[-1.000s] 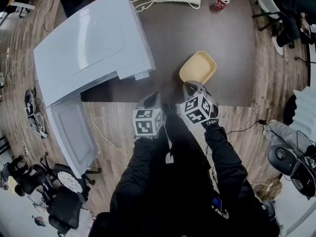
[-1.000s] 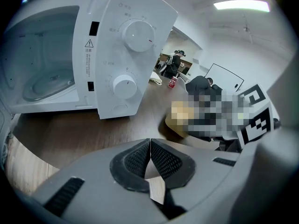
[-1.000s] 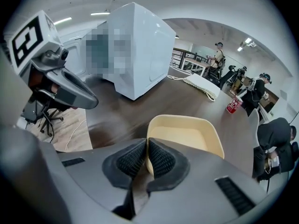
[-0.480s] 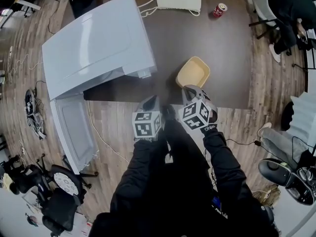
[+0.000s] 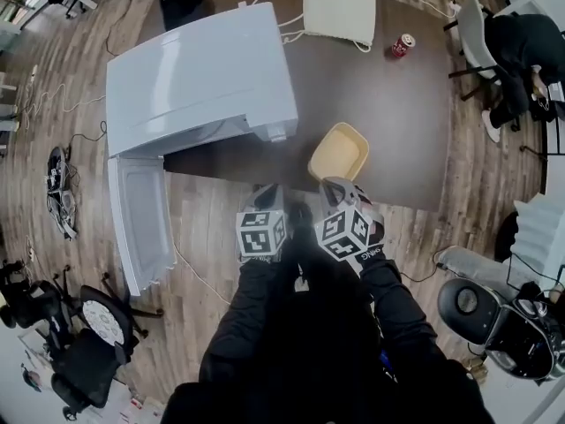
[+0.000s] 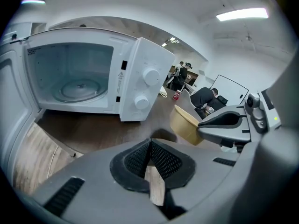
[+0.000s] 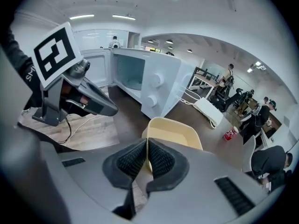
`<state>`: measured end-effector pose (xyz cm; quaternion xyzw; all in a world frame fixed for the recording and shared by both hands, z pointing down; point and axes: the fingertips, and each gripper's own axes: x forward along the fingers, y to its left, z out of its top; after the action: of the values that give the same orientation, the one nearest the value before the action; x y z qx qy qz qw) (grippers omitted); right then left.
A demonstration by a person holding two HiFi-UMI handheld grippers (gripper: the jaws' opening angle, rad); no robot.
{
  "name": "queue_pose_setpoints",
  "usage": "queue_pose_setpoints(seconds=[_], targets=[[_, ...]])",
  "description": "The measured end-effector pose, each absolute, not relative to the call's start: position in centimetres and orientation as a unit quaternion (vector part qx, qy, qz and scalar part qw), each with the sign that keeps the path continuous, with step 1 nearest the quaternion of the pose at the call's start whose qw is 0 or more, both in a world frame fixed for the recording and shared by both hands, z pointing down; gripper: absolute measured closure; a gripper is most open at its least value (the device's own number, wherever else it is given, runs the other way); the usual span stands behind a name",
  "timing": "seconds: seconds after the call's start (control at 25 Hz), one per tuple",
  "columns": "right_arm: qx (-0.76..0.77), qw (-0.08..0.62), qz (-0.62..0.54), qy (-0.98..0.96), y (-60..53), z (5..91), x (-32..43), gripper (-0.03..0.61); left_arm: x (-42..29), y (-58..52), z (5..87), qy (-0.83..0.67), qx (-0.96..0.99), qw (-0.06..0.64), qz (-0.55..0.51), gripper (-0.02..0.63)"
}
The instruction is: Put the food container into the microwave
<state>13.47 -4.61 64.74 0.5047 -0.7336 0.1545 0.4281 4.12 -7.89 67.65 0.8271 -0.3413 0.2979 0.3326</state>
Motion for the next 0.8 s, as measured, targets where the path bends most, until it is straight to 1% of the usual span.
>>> queue_pose_setpoints(seconds=[0.8], targets=[[0.344,0.428,0.063,-0.833,-2.4,62.2,-2.7,0.548,-9.1,-5.6,67.6,-0.472,0.756,0.377,0.251,0.580]])
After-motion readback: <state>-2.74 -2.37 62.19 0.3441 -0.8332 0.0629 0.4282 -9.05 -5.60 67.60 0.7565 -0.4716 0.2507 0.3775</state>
